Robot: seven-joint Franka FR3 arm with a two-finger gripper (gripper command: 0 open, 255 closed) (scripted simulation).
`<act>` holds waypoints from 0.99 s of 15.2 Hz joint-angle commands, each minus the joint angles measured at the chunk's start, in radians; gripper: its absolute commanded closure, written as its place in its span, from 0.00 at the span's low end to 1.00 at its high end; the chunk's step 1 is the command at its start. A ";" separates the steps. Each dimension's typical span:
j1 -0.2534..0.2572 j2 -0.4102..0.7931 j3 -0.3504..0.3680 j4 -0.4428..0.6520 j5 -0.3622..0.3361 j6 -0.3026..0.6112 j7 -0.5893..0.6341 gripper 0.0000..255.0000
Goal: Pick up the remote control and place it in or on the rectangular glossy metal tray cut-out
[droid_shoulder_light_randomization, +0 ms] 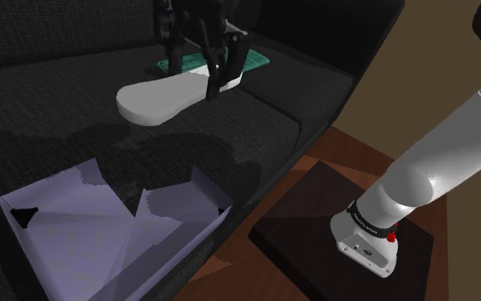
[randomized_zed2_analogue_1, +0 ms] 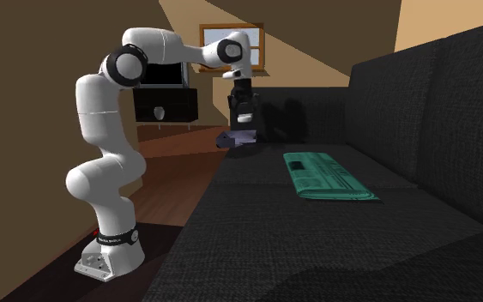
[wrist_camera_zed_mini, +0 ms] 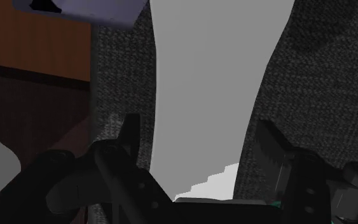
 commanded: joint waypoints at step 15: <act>0.633 0.589 0.014 0.522 -0.534 -0.198 0.481 1.00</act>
